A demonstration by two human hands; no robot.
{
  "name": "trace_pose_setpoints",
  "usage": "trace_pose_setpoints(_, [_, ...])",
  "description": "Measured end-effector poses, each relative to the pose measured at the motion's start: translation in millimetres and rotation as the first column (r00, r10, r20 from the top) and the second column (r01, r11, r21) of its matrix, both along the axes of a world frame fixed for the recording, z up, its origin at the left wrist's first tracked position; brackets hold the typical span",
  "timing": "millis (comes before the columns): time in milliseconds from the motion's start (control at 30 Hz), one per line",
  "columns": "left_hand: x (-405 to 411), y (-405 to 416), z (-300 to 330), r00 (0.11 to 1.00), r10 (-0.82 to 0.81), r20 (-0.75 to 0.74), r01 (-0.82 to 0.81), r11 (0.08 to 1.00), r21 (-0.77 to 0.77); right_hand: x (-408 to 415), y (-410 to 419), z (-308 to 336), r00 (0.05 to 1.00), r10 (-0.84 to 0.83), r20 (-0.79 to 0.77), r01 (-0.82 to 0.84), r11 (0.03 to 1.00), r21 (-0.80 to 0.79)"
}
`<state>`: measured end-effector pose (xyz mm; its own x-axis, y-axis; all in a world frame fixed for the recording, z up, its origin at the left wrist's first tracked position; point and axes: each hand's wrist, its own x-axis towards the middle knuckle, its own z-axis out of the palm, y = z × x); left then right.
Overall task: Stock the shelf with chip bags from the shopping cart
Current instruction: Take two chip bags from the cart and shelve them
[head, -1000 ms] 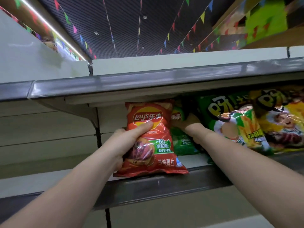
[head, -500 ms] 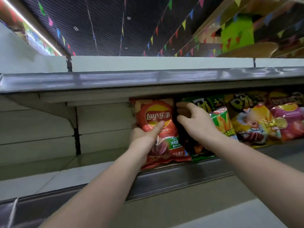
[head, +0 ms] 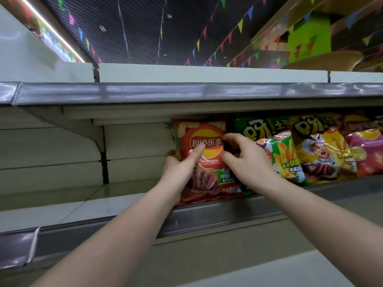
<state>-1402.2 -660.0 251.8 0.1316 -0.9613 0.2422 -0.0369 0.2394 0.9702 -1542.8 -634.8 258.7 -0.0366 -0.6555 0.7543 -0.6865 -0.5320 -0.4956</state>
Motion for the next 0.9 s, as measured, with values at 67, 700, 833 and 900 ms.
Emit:
trace_pose_setpoints(67, [8,3,2,0.999,0.042,-0.017,-0.043,0.998,-0.047,7,5,5,0.999,0.022,-0.034,-0.024,0.999,-0.045])
trace_pose_setpoints(700, [72,64,-17,0.886,0.463,0.029,-0.450,0.872,-0.191,80,14,-11,0.877,0.191,-0.440,-0.287,0.944,-0.164])
trace_pose_setpoints(833, [94,85,-17,0.836,0.548,0.002,-0.536,0.819,-0.202,101,20,-14,0.860,0.294,-0.416,-0.380,0.914,-0.140])
trace_pose_setpoints(900, [110,100,-21,0.804,0.595,0.018,-0.578,0.787,-0.215,117,27,-15,0.848,0.351,-0.397,-0.423,0.899,-0.110])
